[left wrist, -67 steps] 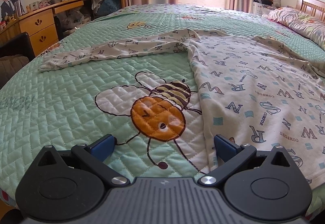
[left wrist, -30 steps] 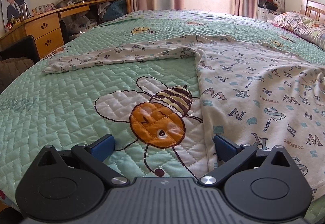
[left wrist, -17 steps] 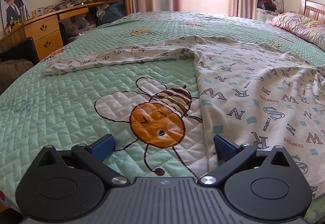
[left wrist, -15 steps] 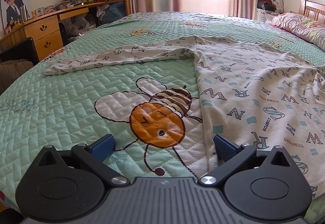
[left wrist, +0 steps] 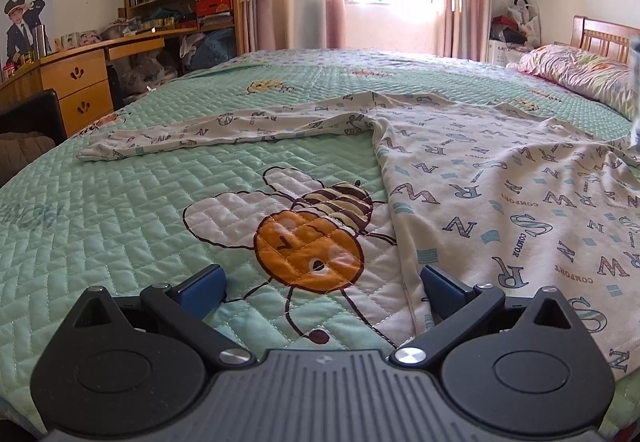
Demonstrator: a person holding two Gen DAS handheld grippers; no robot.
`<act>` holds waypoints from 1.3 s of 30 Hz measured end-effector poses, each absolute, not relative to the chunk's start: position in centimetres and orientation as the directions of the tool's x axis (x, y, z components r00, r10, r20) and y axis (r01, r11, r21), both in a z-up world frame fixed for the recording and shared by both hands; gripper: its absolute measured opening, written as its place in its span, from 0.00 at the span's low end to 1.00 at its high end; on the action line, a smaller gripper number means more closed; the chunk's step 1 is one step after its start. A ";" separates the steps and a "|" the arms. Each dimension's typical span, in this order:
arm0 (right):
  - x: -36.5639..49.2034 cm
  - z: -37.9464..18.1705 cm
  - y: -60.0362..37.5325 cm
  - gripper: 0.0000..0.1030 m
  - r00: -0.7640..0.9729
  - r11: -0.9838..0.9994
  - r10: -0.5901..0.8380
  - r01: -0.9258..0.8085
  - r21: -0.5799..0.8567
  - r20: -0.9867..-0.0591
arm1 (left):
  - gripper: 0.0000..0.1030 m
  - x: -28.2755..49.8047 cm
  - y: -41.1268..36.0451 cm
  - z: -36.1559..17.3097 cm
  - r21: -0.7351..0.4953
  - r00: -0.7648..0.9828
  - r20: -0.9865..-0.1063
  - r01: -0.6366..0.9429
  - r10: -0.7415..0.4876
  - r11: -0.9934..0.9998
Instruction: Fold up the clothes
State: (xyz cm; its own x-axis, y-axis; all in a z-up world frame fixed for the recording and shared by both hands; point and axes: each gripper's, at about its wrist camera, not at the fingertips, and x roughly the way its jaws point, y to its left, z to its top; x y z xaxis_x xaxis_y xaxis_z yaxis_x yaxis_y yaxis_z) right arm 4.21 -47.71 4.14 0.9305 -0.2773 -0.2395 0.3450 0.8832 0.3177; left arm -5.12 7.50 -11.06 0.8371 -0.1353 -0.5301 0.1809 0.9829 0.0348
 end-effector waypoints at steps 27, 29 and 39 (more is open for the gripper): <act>16.6 -7.4 -9.8 0.10 0.870 0.958 -0.105 -0.041 -0.283 -0.482 | 1.00 -5.0 8.5 -11.5 -0.004 0.846 -0.495 0.226 -0.198 0.974; 16.9 -7.8 -9.1 0.12 0.858 0.950 -0.102 -0.065 -0.304 -0.503 | 1.00 -5.1 8.5 -11.5 -0.002 0.846 -0.494 0.227 -0.199 0.974; 14.1 -6.3 -11.3 0.65 0.847 0.986 0.014 -0.100 -0.134 -0.531 | 1.00 -5.1 8.5 -11.6 0.004 0.850 -0.490 0.226 -0.195 0.974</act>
